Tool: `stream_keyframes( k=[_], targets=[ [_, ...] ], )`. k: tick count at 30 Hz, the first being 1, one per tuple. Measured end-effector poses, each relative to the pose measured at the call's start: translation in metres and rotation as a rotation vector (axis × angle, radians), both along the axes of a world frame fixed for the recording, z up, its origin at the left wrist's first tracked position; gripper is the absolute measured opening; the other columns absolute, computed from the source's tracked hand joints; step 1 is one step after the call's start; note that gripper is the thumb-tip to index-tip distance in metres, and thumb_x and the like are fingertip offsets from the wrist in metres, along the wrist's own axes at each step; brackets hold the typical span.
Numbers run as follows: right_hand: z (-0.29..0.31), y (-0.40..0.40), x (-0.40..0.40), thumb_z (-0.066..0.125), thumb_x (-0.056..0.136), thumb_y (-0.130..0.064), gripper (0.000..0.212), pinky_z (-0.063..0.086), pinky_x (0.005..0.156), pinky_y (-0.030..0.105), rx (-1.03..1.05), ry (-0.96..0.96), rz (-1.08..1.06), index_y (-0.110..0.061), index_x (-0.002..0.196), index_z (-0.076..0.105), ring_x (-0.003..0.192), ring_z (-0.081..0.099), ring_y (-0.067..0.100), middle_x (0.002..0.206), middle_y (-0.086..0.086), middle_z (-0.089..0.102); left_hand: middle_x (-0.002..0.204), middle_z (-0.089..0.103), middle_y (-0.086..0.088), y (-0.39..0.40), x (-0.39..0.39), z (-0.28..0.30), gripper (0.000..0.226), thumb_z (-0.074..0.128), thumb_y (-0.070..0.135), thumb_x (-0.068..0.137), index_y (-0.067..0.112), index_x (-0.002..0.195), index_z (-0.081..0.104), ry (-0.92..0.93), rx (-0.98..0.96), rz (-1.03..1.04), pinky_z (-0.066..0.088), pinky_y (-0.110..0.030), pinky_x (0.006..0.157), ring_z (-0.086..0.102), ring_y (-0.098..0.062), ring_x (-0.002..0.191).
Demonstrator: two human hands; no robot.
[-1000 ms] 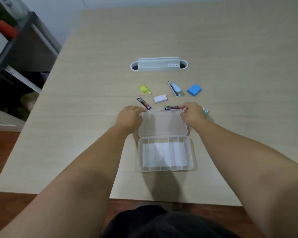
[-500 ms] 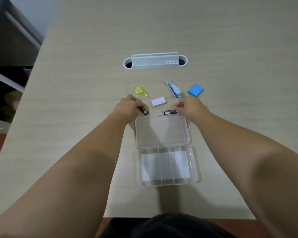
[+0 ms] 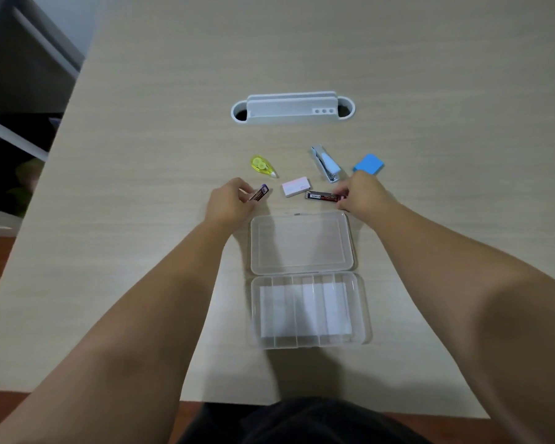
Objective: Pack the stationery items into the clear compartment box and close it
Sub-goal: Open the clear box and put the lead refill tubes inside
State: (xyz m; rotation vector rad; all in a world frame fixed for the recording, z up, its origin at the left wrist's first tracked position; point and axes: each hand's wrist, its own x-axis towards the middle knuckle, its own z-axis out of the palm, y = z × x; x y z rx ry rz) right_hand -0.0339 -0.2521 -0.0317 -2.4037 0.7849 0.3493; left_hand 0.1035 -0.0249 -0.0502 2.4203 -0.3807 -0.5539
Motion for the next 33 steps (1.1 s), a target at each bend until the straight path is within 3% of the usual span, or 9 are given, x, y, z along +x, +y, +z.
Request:
stream_keyframes(
  k=[4, 6, 9, 13, 16, 21, 26, 29, 33],
  targets=[
    [0.002, 0.003, 0.004, 0.057, 0.081, 0.001, 0.024, 0.050, 0.086, 0.033, -0.041, -0.047, -0.073, -0.011, 0.095, 0.072, 0.096, 0.064, 0.032, 0.110, 0.014, 0.066, 0.082, 0.064, 0.010, 0.006, -0.019, 0.020, 0.030, 0.070, 0.023, 0.080, 0.030, 0.108, 0.061, 0.057, -0.167, 0.124, 0.046, -0.023, 0.056, 0.063, -0.012, 0.073],
    [0.003, 0.001, 0.001, 0.054, 0.083, 0.002, 0.026, 0.046, 0.085, 0.028, -0.043, -0.067, -0.097, -0.010, 0.099, 0.069, 0.101, 0.062, 0.030, 0.112, 0.010, 0.067, 0.089, 0.065, 0.006, 0.016, -0.032, 0.028, 0.037, 0.070, 0.021, 0.081, 0.030, 0.116, 0.059, 0.142, -0.258, 0.156, 0.054, -0.028, 0.063, 0.065, -0.013, 0.074],
    [0.001, 0.004, -0.009, 0.058, 0.083, -0.001, 0.020, 0.043, 0.077, 0.024, 0.001, -0.179, -0.119, -0.009, 0.097, 0.069, 0.094, 0.063, 0.026, 0.102, 0.009, 0.069, 0.099, 0.064, 0.001, 0.038, -0.057, 0.034, 0.054, 0.069, 0.014, 0.081, 0.036, 0.127, 0.052, 0.279, -0.326, 0.134, 0.058, -0.034, 0.077, 0.068, -0.013, 0.075],
    [0.002, 0.020, -0.025, 0.069, 0.079, -0.010, 0.015, 0.039, 0.065, 0.013, 0.176, -0.353, -0.253, -0.017, 0.092, 0.071, 0.070, 0.054, 0.008, 0.083, -0.005, 0.063, 0.097, 0.054, -0.002, 0.068, -0.096, 0.036, 0.060, 0.069, 0.008, 0.080, 0.052, 0.119, 0.054, 0.387, -0.345, 0.081, 0.055, -0.034, 0.073, 0.064, -0.011, 0.065],
    [-0.002, 0.034, -0.042, 0.071, 0.080, -0.012, 0.016, 0.039, 0.061, 0.004, 0.314, -0.464, -0.377, -0.016, 0.096, 0.072, 0.063, 0.051, -0.003, 0.074, -0.012, 0.061, 0.091, 0.052, 0.002, 0.083, -0.123, 0.033, 0.046, 0.067, 0.011, 0.083, 0.049, 0.109, 0.061, 0.385, -0.323, 0.051, 0.057, -0.035, 0.075, 0.061, -0.011, 0.073],
    [-0.014, 0.056, -0.074, 0.069, 0.082, -0.011, 0.016, 0.039, 0.060, -0.001, 0.402, -0.477, -0.431, -0.014, 0.097, 0.071, 0.062, 0.051, -0.001, 0.072, -0.014, 0.058, 0.077, 0.051, 0.013, 0.095, -0.154, 0.024, 0.037, 0.062, 0.017, 0.088, 0.045, 0.113, 0.063, 0.294, -0.261, -0.004, 0.044, -0.005, 0.065, 0.060, -0.001, 0.074],
    [-0.014, 0.066, -0.090, 0.070, 0.081, -0.017, 0.013, 0.042, 0.060, 0.002, 0.368, -0.474, -0.411, -0.023, 0.092, 0.071, 0.067, 0.053, 0.002, 0.078, -0.014, 0.059, 0.096, 0.061, 0.009, 0.101, -0.165, 0.017, 0.028, 0.063, 0.017, 0.087, 0.030, 0.111, 0.070, 0.148, -0.150, -0.093, 0.039, -0.003, 0.071, 0.060, -0.006, 0.088],
    [-0.010, 0.069, -0.093, 0.069, 0.082, -0.019, 0.015, 0.042, 0.062, 0.012, 0.386, -0.497, -0.401, -0.023, 0.096, 0.071, 0.065, 0.051, 0.005, 0.075, -0.013, 0.058, 0.097, 0.053, 0.007, 0.105, -0.167, 0.013, 0.037, 0.066, 0.008, 0.081, 0.028, 0.113, 0.070, 0.111, -0.151, -0.098, 0.041, -0.006, 0.073, 0.058, -0.008, 0.084],
    [0.002, 0.077, -0.090, 0.065, 0.086, -0.021, 0.019, 0.040, 0.062, 0.012, 0.482, -0.548, -0.412, -0.026, 0.103, 0.072, 0.057, 0.044, 0.000, 0.069, -0.017, 0.052, 0.105, 0.054, 0.009, 0.109, -0.169, 0.008, 0.040, 0.067, 0.010, 0.081, 0.034, 0.113, 0.063, 0.112, -0.246, 0.066, 0.044, -0.002, 0.066, 0.059, 0.005, 0.070]
  ],
)
